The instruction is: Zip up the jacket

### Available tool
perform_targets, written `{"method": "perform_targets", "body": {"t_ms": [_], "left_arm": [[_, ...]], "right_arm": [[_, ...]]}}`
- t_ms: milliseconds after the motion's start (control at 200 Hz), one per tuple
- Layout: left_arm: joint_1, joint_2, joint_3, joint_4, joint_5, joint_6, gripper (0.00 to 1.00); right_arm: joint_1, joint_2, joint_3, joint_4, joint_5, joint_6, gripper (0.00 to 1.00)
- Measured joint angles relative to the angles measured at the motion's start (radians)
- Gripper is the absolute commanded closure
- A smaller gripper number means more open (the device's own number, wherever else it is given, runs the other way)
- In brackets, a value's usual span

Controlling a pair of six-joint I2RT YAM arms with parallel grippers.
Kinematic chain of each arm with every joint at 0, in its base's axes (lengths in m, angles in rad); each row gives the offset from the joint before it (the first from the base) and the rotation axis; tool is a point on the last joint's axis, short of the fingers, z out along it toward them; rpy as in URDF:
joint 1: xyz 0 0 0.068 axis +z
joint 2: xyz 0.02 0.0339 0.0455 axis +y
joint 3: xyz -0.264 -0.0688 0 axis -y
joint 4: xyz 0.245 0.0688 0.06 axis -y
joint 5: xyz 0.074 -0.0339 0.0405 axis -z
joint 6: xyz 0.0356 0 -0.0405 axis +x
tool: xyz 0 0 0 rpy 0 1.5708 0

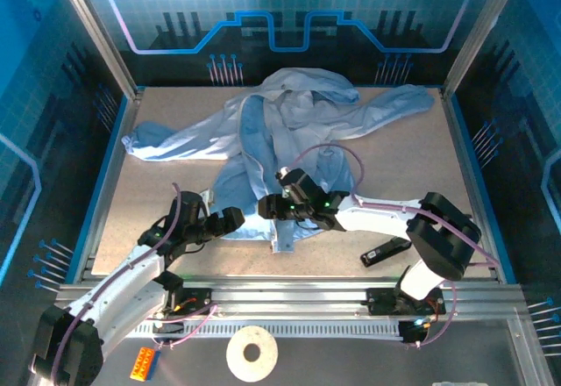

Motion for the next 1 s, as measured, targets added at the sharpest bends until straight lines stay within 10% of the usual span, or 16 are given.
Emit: {"method": "perform_targets", "body": {"t_ms": [435, 630, 1001], "left_arm": [[0.000, -0.029, 0.039, -0.064, -0.002, 0.044, 0.17], [0.000, -0.032, 0.079, -0.077, -0.001, 0.067, 0.17], [0.003, -0.042, 0.211, -0.164, 0.095, 0.162, 0.19]], "right_arm": [[0.107, 0.148, 0.192, -0.372, 0.142, -0.069, 0.53], [0.111, 0.142, 0.192, -0.409, 0.170, -0.086, 1.00], [0.077, -0.088, 0.062, -0.217, 0.059, -0.134, 1.00]]}}
